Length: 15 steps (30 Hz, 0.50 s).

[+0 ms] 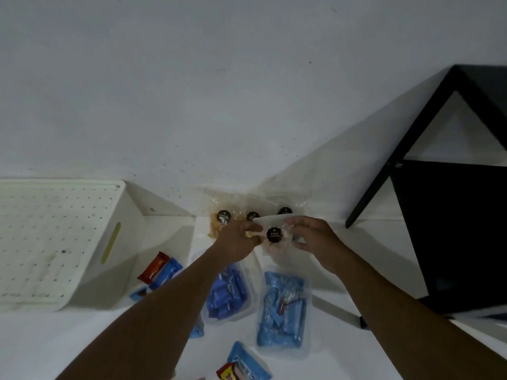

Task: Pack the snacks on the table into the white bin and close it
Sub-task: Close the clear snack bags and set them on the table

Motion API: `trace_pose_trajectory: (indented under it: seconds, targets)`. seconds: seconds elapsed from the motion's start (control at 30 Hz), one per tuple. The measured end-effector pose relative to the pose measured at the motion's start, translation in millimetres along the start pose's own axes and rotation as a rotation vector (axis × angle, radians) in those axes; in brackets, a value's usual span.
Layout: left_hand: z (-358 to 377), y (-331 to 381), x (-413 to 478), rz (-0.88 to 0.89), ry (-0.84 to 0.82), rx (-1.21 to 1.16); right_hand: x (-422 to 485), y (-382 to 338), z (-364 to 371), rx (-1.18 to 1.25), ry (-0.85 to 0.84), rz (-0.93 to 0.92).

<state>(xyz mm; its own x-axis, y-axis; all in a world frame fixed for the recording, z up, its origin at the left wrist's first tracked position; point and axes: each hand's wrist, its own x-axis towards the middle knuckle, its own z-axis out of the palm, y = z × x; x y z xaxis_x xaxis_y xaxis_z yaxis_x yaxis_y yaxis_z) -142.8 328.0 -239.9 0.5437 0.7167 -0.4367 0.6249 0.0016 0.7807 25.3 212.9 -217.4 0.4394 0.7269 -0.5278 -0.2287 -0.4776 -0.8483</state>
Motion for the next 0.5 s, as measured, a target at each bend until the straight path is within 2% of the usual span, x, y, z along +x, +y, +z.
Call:
trace_pose_trajectory:
  seconds: [0.2, 0.33, 0.5]
  targets:
    - [-3, -2, -10, -0.041, -0.035, 0.035, -6, 10, 1, -0.199, 0.013, 0.036]
    - [-22, 8, -29, -0.033, -0.032, 0.069, -23, -2, -1, -0.236, 0.066, 0.048]
    - [-53, 25, -65, 0.033, -0.029, 0.070, -64, -38, 9, -0.236, 0.062, -0.031]
